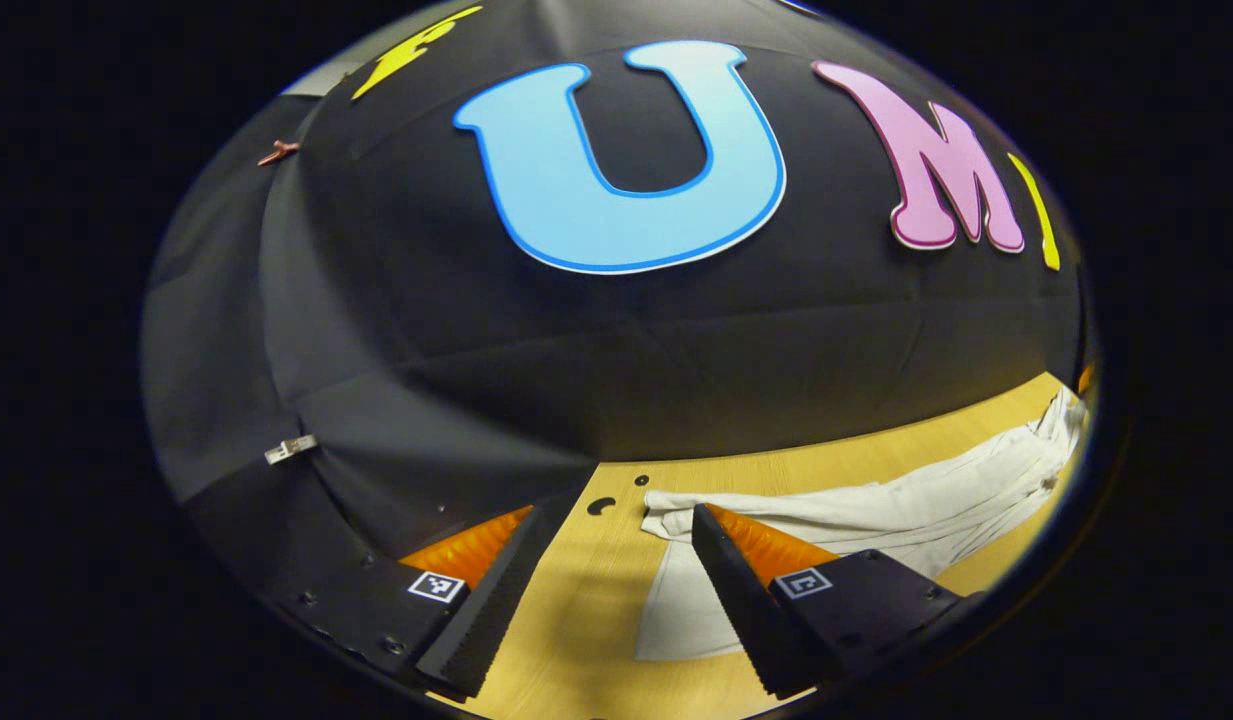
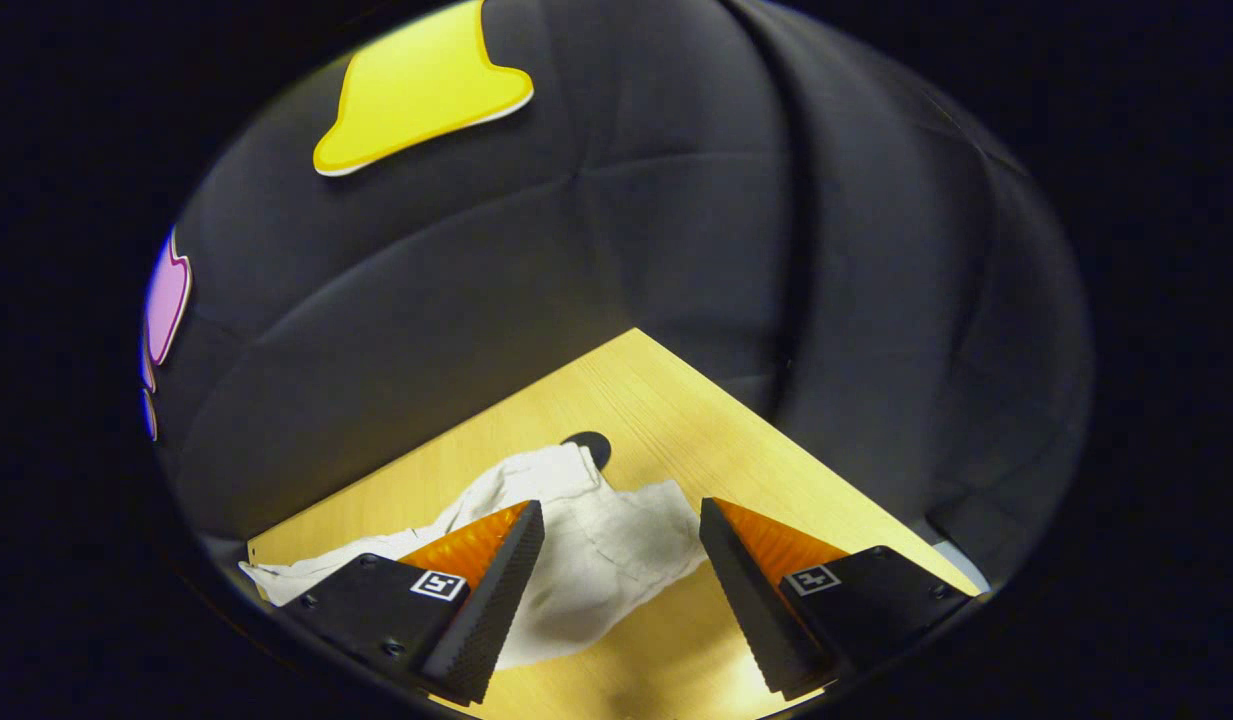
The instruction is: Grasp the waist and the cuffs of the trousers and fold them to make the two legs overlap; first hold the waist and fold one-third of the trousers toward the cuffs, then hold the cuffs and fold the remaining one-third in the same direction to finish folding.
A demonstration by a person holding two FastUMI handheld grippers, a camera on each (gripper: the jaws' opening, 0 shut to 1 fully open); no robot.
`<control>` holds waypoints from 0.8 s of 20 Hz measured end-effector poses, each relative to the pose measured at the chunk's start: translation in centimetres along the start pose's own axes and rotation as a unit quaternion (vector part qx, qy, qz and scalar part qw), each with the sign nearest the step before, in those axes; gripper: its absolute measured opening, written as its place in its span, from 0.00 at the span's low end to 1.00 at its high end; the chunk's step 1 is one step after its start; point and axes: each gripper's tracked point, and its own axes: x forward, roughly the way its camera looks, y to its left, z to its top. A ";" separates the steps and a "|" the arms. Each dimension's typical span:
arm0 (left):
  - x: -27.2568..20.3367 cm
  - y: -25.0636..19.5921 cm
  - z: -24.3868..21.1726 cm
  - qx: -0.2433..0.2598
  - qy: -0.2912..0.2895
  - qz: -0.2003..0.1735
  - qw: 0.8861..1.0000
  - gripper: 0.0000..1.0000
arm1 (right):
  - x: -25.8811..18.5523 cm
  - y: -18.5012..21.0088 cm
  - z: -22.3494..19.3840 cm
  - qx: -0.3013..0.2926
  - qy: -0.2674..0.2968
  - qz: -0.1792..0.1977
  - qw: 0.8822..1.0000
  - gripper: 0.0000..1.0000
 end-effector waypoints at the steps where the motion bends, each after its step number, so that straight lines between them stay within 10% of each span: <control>1: -0.9 0.3 -0.5 -0.001 0.007 0.002 1.000 0.96 | 0.2 -0.3 -0.5 0.000 0.000 -0.005 1.000 0.99; 16: -5.5 -3.2 -4.3 -0.045 0.049 -0.029 0.997 0.97 | 2.8 -0.9 -3.6 -0.004 -0.020 -0.036 0.999 1.00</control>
